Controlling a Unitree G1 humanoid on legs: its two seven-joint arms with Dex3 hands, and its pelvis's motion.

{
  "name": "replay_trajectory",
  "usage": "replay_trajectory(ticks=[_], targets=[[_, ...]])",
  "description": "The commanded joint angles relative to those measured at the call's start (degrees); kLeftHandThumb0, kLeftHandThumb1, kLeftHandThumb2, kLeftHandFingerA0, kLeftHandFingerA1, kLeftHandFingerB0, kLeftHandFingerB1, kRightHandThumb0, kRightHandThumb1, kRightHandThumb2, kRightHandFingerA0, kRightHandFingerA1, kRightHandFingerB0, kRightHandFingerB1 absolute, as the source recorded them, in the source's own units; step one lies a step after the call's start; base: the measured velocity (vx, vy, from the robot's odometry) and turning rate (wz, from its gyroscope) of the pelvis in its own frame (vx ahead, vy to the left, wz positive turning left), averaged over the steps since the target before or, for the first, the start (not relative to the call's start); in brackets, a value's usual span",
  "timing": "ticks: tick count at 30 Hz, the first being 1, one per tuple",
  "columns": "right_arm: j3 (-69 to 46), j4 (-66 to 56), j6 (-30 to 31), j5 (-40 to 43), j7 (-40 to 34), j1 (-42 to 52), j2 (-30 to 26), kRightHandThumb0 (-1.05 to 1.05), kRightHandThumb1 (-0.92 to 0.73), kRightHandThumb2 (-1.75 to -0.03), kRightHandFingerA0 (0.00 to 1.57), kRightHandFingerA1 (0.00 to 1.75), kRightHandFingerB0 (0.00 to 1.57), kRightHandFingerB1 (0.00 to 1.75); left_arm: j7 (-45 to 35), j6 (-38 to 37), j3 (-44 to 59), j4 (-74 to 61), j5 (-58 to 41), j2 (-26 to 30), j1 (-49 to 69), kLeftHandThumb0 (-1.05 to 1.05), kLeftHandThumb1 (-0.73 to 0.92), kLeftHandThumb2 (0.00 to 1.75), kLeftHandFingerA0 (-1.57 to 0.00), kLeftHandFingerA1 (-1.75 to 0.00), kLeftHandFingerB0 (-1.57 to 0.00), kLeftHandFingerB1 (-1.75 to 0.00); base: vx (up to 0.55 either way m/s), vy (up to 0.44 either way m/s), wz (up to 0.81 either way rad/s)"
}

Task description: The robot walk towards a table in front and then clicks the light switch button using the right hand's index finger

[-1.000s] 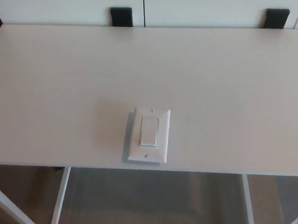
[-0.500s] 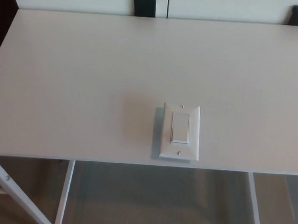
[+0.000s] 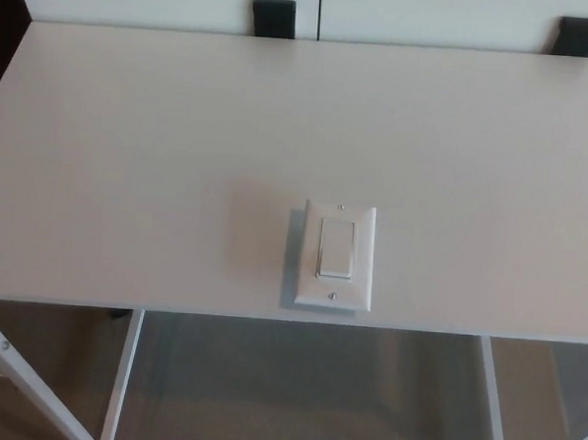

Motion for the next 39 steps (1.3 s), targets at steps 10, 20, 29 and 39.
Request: replay_trajectory(ticks=[10,20,29,39], targets=[[4.71,-27.43,-2.48,2.14,4.37,12.73,-1.49,-0.26,-0.57,-0.57,0.56,0.42,0.47,0.39,-0.31,2.50,0.57,-2.57,-0.72,1.51,-0.53,-0.15,0.71,0.61,-0.21,-0.37,-0.23,-0.33,0.00,0.000,0.00],[4.26,-52.04,-7.68,11.60,8.15,25.53,-2.51,-0.18,-0.57,-0.56,0.55,0.45,0.46,0.41,-0.63,3.22,0.67,-3.23,-1.15,1.61,-1.35,-0.14,0.71,0.61,-0.20,-0.38,-0.22,-0.33,0.00,0.000,0.00],[-1.53,-68.57,-11.77,5.89,3.73,25.83,-0.33,-0.28,-0.54,-0.56,0.58,0.43,0.52,0.41,-0.29,5.58,0.42,-5.16,-0.74,1.74,-1.27,-0.12,0.71,0.61,-0.20,-0.37,-0.22,-0.33,0.00,0.000,0.00],[-3.97,-62.24,-11.13,-23.87,-2.50,0.62,-0.09,-0.56,-0.46,-0.74,0.19,0.47,0.31,0.44,-1.05,4.14,0.69,-3.24,-1.08,1.47,-1.15,-0.13,0.71,0.61,-0.20,-0.37,-0.22,-0.33,0.00,0.000,0.00]])
